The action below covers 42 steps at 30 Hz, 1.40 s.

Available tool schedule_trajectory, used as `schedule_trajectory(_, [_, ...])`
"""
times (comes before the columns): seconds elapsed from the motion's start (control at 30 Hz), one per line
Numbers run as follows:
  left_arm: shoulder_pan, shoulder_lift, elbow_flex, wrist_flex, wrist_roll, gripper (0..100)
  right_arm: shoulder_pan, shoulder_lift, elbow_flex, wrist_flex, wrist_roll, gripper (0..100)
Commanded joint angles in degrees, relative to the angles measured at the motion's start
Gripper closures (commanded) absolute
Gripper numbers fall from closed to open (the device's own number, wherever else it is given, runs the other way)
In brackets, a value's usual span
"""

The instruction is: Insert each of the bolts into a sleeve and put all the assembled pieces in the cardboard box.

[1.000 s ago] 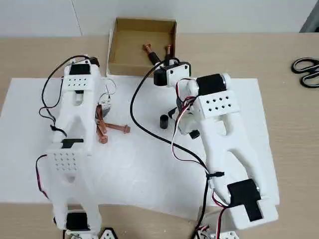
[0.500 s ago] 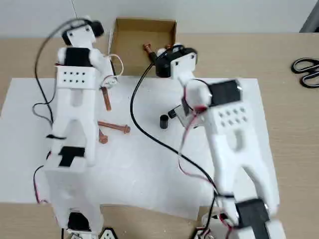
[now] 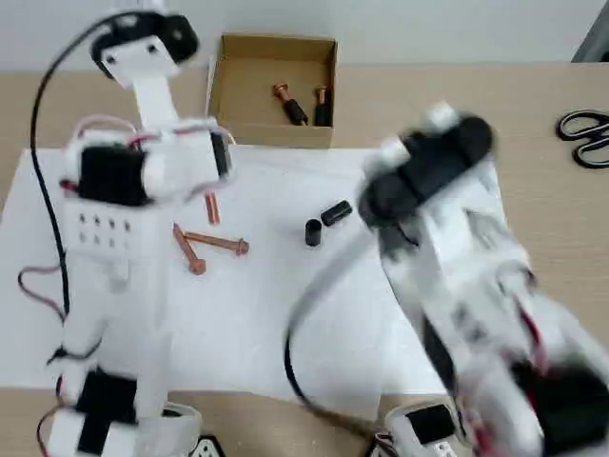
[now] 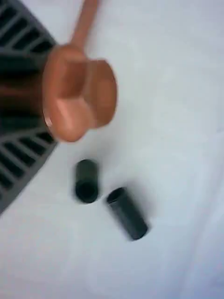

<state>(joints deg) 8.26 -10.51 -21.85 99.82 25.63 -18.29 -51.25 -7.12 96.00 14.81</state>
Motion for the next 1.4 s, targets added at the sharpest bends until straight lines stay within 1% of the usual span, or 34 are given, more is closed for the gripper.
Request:
schedule_trajectory(0.0, [1.8, -11.8, 6.5, -0.9, -0.1, 99, 0.6, -8.2, 2.6, -0.4, -0.4, 97.4])
schedule_trajectory(0.1, [1.6, -19.3, 11.7, -5.5, -0.1, 99, 0.7, -14.8, 10.7, -0.7, -0.5, 97.4])
schedule_trajectory(0.17, [1.8, -24.0, 15.8, -10.0, -0.1, 99, 0.7, -18.5, 17.5, -3.2, -0.5, 97.4])
schedule_trajectory(0.3, [3.7, -31.6, 27.0, -21.3, -0.1, 99, 0.7, -24.7, 33.0, -13.5, -0.6, 97.4])
schedule_trajectory(0.43, [9.0, -37.0, 40.0, -30.8, 0.1, 99, 0.4, -29.5, 47.6, -25.7, -0.7, 97.4])
schedule_trajectory(0.53, [11.6, -39.6, 47.3, -37.3, 0.1, 99, 0.4, -31.5, 56.3, -31.0, -0.9, 97.4])
schedule_trajectory(0.6, [12.0, -40.4, 50.9, -41.4, 0.2, 99, 0.3, -32.6, 61.5, -33.5, -4.0, 97.4])
schedule_trajectory(0.67, [12.2, -40.8, 53.1, -44.9, 0.2, 99, 0.3, -33.5, 65.5, -36.4, -9.0, 97.4])
schedule_trajectory(0.73, [12.2, -40.8, 54.1, -48.0, 0.3, 99, 0.2, -34.3, 68.9, -39.2, -14.0, 97.4])
schedule_trajectory(0.8, [12.2, -40.6, 54.5, -50.9, 0.4, 99, -1.2, -35.6, 71.7, -42.1, -17.1, 97.4])
schedule_trajectory(0.83, [12.2, -40.6, 54.5, -52.1, 0.6, 99, -2.7, -36.4, 72.9, -42.8, -17.5, 97.4])
schedule_trajectory(1.0, [13.2, -40.5, 54.6, -56.6, 6.3, 99, -10.9, -40.9, 77.5, -43.5, -17.1, 97.4])
schedule_trajectory(1.17, [18.4, -40.5, 55.8, -56.9, 6.6, 99, -12.0, -46.0, 79.6, -43.5, -14.0, 97.4])
schedule_trajectory(1.37, [22.0, -40.5, 60.3, -57.2, 6.8, 99, -12.0, -50.0, 82.0, -44.9, -14.4, 97.4])
